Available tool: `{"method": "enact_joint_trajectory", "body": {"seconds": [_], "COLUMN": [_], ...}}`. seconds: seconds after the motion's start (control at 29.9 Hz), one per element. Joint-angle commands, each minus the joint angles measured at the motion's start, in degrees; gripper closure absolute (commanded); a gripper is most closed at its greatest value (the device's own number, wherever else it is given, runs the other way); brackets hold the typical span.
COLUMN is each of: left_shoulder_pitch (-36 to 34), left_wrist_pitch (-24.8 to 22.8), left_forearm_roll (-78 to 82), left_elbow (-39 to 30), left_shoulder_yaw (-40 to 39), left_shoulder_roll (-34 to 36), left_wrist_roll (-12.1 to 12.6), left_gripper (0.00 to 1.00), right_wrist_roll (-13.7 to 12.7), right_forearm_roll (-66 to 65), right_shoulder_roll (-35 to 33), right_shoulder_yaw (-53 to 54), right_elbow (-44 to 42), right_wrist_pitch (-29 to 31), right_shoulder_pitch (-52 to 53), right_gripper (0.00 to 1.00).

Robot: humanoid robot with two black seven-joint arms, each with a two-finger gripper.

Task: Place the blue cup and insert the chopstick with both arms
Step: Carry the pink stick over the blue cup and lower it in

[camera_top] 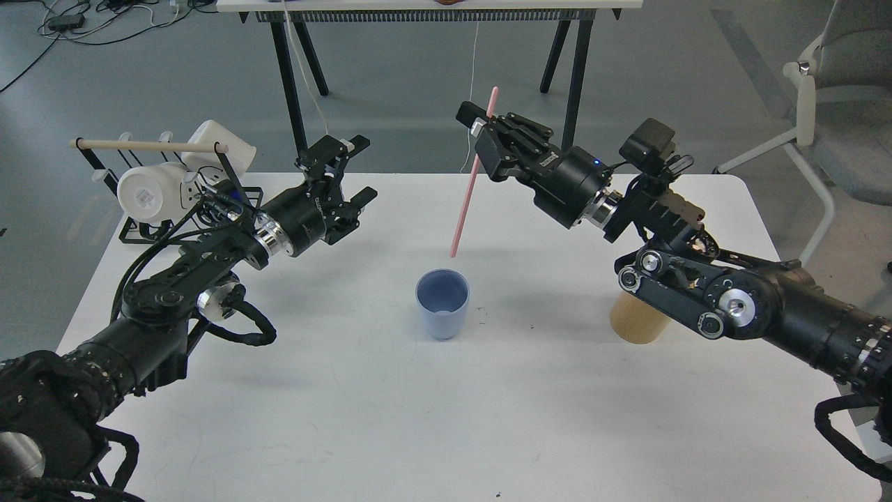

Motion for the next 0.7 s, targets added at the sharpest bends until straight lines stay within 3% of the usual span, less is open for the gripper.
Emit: {"method": "enact_joint_trajectory", "body": {"seconds": [0.0, 0.23, 0.67], "left_shoulder_pitch": [0.5, 1.2, 2.0], "left_wrist_pitch": [0.0, 0.0, 0.0], "left_forearm_roll": [-0.1, -0.1, -0.1], "left_elbow": [1.4, 1.5, 1.4], "left_shoulder_yaw": [0.0, 0.0, 0.0], "left_shoulder_roll": [0.0, 0.1, 0.1], "left_wrist_roll": [0.0, 0.0, 0.0], "left_gripper": [0.01, 0.01, 0.01], "right_wrist_roll": [0.0, 0.0, 0.0], "right_forearm_roll": [-1.5, -1.6, -1.5], "right_shoulder_roll": [5.0, 11.8, 13.1], "right_shoulder_yaw": [-1.8, -5.8, -10.7], "right_elbow": [-4.3, -13.6, -19.2], "right_wrist_pitch": [-2.0, -4.9, -4.9], "right_shoulder_pitch": [0.0, 0.2, -0.3], "right_gripper": [1.0, 1.0, 1.0]}}
